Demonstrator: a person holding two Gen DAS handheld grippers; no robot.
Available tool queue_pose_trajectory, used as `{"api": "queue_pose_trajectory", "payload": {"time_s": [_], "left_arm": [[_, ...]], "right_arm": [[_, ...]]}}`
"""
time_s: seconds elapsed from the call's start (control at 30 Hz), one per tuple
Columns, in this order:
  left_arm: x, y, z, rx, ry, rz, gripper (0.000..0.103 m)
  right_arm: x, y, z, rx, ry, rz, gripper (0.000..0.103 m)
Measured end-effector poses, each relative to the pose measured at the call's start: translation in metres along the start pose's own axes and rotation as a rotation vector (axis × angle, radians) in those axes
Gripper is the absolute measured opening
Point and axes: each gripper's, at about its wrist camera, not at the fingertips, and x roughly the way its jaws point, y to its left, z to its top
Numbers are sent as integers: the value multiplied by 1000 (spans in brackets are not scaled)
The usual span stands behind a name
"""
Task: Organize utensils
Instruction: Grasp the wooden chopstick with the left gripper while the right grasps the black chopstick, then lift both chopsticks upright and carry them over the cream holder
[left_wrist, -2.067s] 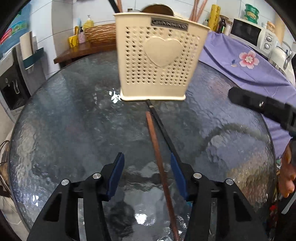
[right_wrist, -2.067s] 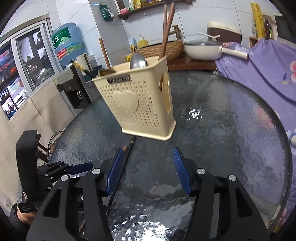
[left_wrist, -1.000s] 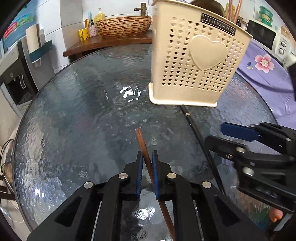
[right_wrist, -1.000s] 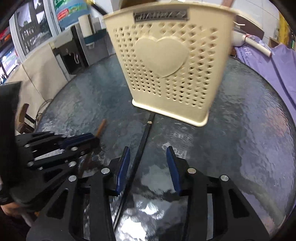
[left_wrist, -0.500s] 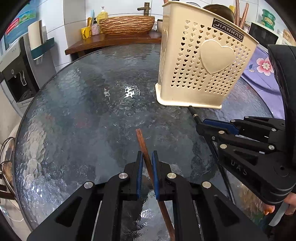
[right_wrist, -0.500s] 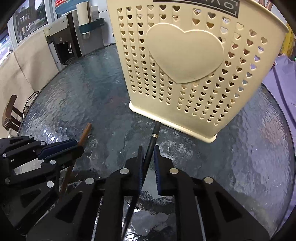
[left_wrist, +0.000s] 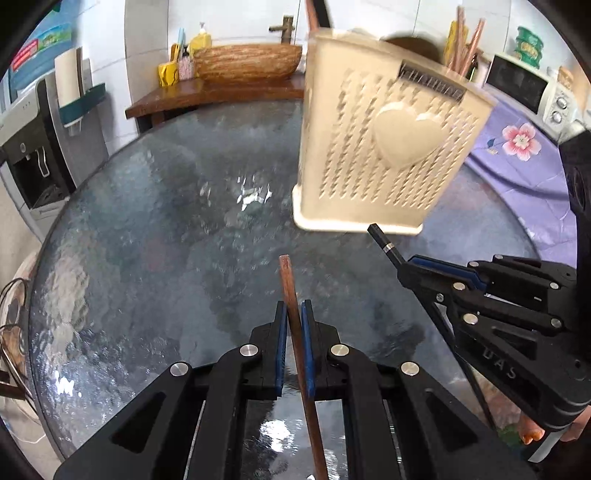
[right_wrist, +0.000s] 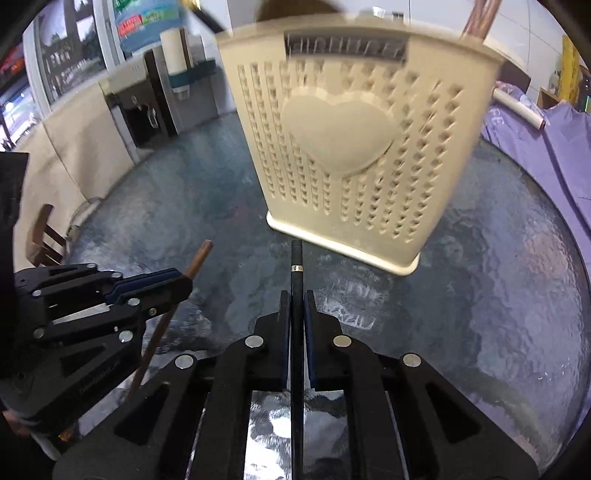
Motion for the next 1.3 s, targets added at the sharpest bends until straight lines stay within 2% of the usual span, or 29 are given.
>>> {"api": "queue_pose_trajectory", "payload": {"time_s": [0.4,0.5,0.6,0.7,0.83,0.87,0.93,0.97,1.0,1.2,1.3], "left_arm": [[-84,-28,9,44,-187,-78,6],[-104,-34,9,62,-235,-94,6],[-110,-39,10,84,-242,-78,6],[-102,-40,10,88,-218,-43,6],[-80,-40,7,103,-146,-40,7],[-72,-42,5,113,-125,-29,9],[-57,-45,-1,123,-84,-22,22],[-47,-47,-4,131,-52,-25,33],[-38,-49,-8,135,-29,-32,39],[8,-58,-19,165,87,-12,39],[23,-57,-19,161,111,7,39]], "right_arm": [[-115,-17,1,42,-233,164,8],[-137,-21,0,46,-272,193,8],[-154,-23,-4,31,-295,187,8],[-158,-20,-4,37,-298,182,8],[-162,-23,-9,49,-304,180,8],[-162,-24,-9,49,-306,179,8],[-163,-25,-11,51,-308,178,8],[-164,-26,-11,54,-309,175,8],[-165,-27,-12,56,-310,172,8],[-170,-34,-16,68,-315,165,8],[-171,-33,-17,66,-318,163,8]]}}
